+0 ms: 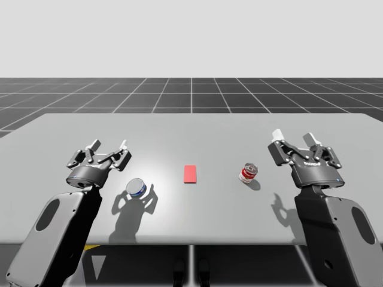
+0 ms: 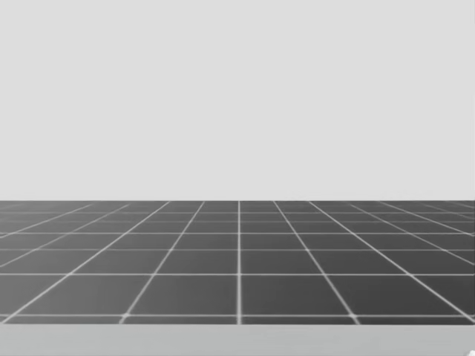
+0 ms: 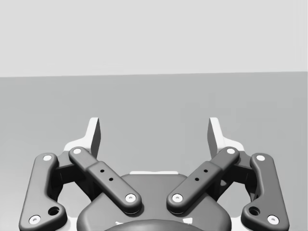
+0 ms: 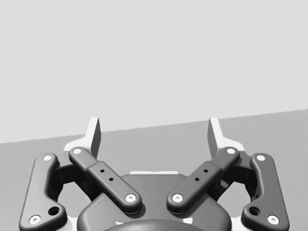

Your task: Look at the card. If it is red, pick the object on the left. If it is green, pick the object on the right.

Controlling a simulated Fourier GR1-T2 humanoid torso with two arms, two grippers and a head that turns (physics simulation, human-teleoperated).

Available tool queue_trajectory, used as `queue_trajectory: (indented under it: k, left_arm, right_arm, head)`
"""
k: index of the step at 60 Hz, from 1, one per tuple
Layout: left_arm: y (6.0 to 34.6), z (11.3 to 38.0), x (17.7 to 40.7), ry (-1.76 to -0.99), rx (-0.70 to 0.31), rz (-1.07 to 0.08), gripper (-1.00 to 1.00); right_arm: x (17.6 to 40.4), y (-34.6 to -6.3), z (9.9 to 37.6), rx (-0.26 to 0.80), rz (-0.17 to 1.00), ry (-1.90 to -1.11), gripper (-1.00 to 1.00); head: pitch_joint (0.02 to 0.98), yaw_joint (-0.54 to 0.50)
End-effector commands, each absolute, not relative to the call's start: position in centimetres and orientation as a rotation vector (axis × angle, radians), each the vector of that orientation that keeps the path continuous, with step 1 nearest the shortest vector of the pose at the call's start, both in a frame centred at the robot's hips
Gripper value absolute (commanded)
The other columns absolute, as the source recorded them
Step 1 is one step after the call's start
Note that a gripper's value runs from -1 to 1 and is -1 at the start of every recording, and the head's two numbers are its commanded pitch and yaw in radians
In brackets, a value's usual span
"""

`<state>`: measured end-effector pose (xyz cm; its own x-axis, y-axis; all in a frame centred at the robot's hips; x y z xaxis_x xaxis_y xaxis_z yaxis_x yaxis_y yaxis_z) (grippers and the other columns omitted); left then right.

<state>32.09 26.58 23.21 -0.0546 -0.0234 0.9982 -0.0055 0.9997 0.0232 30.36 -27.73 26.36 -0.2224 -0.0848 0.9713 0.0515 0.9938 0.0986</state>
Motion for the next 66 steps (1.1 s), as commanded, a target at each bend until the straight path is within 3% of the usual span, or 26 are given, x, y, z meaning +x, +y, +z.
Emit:
queue_trajectory:
  k: [1,14,43,66]
  left_arm:
    - [26.48,23.11,32.14,-1.625,0.027,-0.021,-1.0]
    - [26.35,22.99,32.2,-1.624,0.026,-0.028,-1.0]
    - [26.27,23.02,32.29,-1.644,0.014,-0.042,-1.0]
    - [26.14,23.18,32.21,-1.65,0.009,-0.048,-1.0]
  right_arm:
    - [30.28,-27.82,26.35,-0.004,-0.171,-1.821,-1.0]
    - [30.53,-28.11,26.46,0.039,-0.123,-1.785,-1.0]
    - [30.91,-27.8,26.08,-0.022,-0.135,-1.825,-1.0]
    - [30.93,-27.8,25.94,-0.054,-0.116,-1.841,-1.0]
  head:
    - [0.08,0.0]
    - [0.129,0.0]
    - [0.538,0.0]
    - [0.777,0.01]
